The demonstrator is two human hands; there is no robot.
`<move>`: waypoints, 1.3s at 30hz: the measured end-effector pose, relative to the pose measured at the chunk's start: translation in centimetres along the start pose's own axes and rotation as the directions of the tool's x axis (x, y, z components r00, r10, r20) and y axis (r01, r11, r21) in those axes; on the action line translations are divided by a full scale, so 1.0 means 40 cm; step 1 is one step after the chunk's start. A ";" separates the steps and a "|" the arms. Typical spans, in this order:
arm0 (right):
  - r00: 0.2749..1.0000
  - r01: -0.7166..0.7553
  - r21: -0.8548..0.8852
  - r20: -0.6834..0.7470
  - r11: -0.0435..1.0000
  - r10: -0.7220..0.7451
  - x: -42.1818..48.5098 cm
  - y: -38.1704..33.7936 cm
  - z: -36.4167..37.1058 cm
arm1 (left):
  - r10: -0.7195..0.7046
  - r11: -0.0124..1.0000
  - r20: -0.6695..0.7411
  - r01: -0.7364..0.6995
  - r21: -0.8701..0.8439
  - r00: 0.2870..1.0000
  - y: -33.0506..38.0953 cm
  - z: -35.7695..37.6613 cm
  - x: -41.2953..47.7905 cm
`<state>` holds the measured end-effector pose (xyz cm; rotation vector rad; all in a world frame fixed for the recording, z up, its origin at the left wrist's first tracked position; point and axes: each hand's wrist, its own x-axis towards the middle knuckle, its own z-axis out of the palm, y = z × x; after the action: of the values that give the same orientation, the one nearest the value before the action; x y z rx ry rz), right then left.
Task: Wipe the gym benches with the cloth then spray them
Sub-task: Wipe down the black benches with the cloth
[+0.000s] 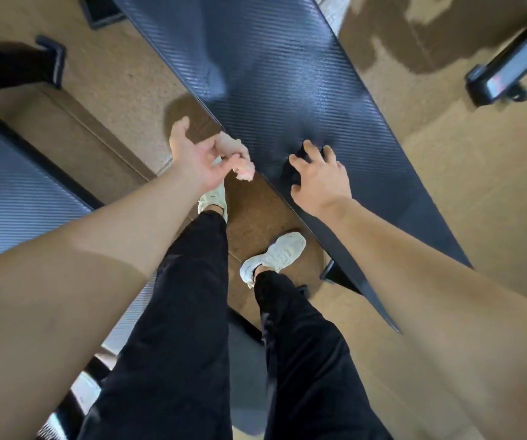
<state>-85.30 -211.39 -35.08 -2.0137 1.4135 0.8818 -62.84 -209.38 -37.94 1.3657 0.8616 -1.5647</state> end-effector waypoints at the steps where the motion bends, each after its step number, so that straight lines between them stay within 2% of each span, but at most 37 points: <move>1: 1.000 -0.010 -0.021 -0.004 1.000 0.010 0.010 -0.016 -0.019 | 0.012 1.000 -0.006 -0.012 0.009 1.000 0.026 0.005 0.000; 3: 0.999 -0.007 -0.035 -0.036 0.999 0.005 0.038 -0.057 -0.074 | 0.038 0.999 -0.026 -0.037 0.009 0.999 0.078 0.013 0.006; 8: 0.986 0.119 0.005 -0.120 0.993 -0.117 0.157 -0.185 -0.223 | 0.107 0.994 -0.047 -0.109 -0.031 0.993 0.209 0.040 0.015; 18: 0.947 0.240 -0.198 -0.169 0.950 -0.274 0.411 -0.376 -0.403 | 0.220 0.975 -0.011 -0.220 0.016 0.975 0.473 0.072 0.061; 27: 0.958 0.234 -0.302 -0.089 0.924 -0.271 0.475 -0.427 -0.403 | 0.315 0.949 0.028 -0.314 -0.031 0.949 0.721 0.129 0.098; 32: 0.962 0.235 -0.360 -0.048 0.903 -0.269 0.486 -0.430 -0.417 | 0.393 0.917 0.059 -0.386 -0.094 0.918 0.852 0.159 0.084; 35: 0.964 0.233 -0.380 -0.032 0.895 -0.265 0.489 -0.428 -0.418 | 0.462 0.876 0.083 -0.440 -0.199 0.883 0.895 0.152 0.051; 39: 0.963 0.231 -0.405 -0.036 0.885 -0.268 0.488 -0.430 -0.418 | 0.469 0.848 0.158 -0.393 -0.356 0.869 0.887 0.083 0.010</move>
<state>-60.74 -229.93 -38.16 -2.5013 1.0411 1.0345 -31.47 -226.24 -36.39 1.0249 0.5676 -1.1490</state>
